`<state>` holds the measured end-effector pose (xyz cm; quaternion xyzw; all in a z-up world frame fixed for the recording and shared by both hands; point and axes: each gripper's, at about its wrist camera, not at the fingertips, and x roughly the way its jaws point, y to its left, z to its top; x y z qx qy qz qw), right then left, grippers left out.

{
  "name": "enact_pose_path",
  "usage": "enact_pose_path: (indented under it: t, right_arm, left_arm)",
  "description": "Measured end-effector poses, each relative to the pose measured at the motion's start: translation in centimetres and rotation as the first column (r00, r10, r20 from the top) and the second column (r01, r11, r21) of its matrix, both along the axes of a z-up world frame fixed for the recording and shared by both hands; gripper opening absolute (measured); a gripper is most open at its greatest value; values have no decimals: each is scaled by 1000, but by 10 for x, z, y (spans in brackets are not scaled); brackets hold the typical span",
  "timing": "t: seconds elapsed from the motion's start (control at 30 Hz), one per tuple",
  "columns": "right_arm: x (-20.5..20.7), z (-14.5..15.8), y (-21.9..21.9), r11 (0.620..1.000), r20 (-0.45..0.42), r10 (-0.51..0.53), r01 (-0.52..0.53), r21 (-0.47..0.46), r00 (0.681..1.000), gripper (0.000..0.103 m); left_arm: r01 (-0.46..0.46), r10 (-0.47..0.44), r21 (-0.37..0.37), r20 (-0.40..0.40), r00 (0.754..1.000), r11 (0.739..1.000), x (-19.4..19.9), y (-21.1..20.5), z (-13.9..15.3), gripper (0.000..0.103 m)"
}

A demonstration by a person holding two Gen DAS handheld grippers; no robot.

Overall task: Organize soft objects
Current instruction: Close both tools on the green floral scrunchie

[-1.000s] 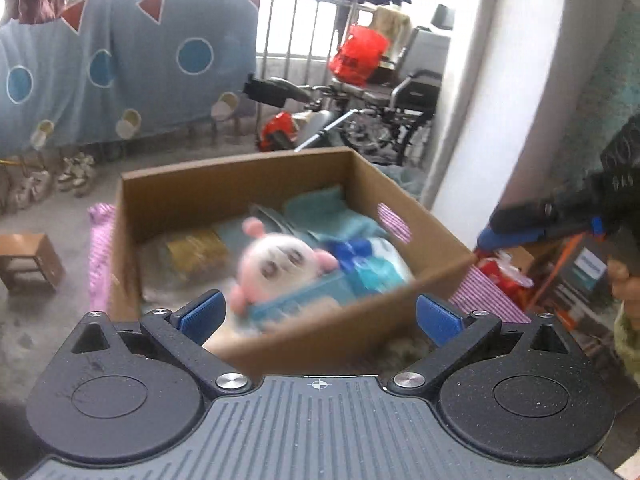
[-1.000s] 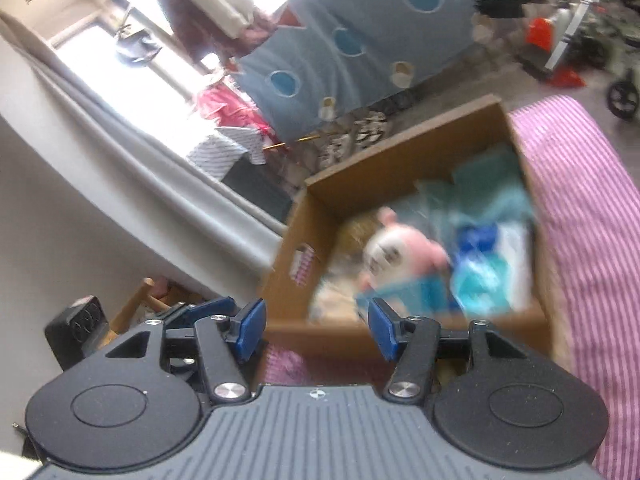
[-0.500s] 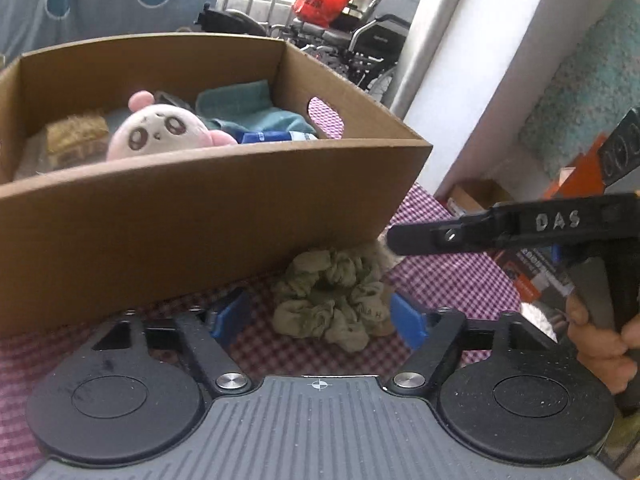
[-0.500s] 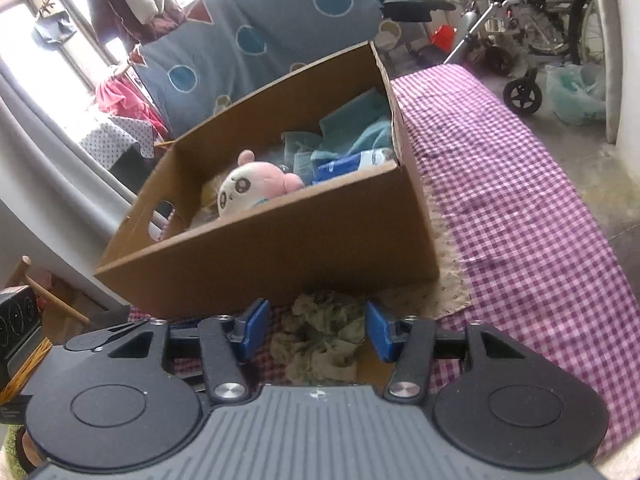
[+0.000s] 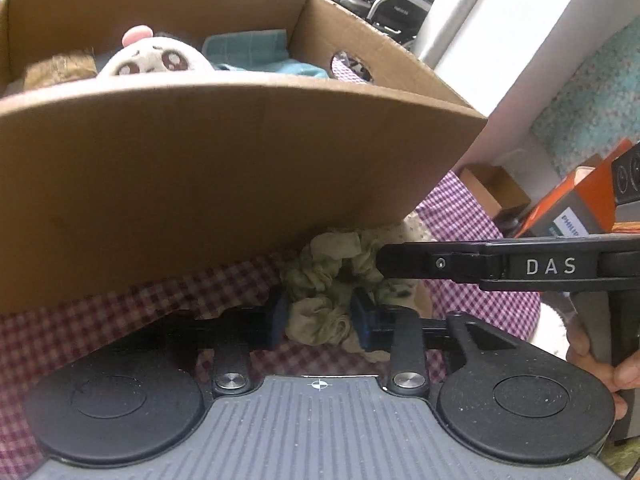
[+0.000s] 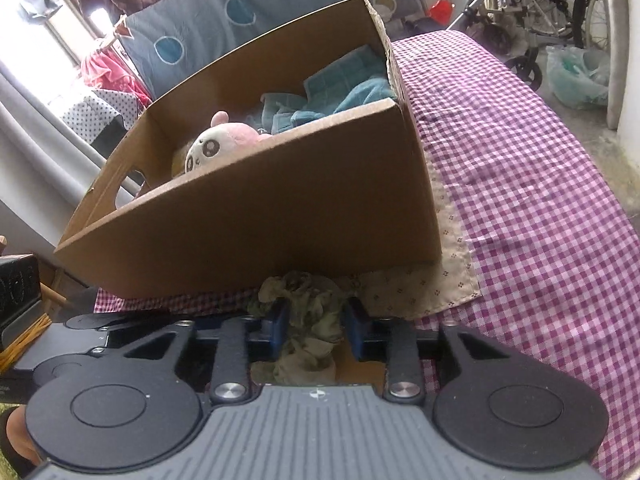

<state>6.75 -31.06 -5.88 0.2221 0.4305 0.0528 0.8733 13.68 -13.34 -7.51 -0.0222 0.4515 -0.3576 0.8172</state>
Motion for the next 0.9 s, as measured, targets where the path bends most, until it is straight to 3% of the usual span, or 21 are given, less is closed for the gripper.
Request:
enact_pose_path:
  t: [0.13, 0.23, 0.47, 0.63, 0.7, 0.8, 0.83, 0.9]
  right_arm:
    - [-2, 1, 4, 999, 20, -1, 2, -32, 1000, 14]
    - [-6, 7, 5, 999, 40, -3, 5, -45, 999, 8]
    - [-21, 24, 11, 998, 80, 3, 2, -56, 997, 8]
    - [-19, 21, 15, 998, 45, 23, -20, -55, 999, 12]
    - [-20, 22, 21, 998, 46, 46, -43, -49, 998, 17]
    - [-21, 21, 33, 996, 47, 81, -79, -43, 996, 42]
    - [-21, 19, 38, 995, 43, 93, -91, -38, 995, 55]
    - [-22, 15, 51, 992, 34, 125, -124, -34, 992, 57]
  left_arm:
    - [0, 0, -14, -4, 1000, 1000, 0, 1, -4, 15]
    - [-2, 2, -26, 7, 1000, 1000, -1, 5, -1, 12]
    - [-11, 13, -65, 43, 999, 998, -15, 18, 17, 11]
    - [-10, 14, -49, 80, 997, 999, -26, 29, 24, 11]
    - [-22, 24, -24, 80, 996, 999, -28, 35, 23, 11]
    - [-51, 51, 6, 65, 997, 999, -32, 47, 18, 11]
    - [-64, 63, 19, 62, 996, 998, -33, 50, 17, 11]
    - [-87, 85, 35, 56, 995, 996, -37, 62, 15, 13]
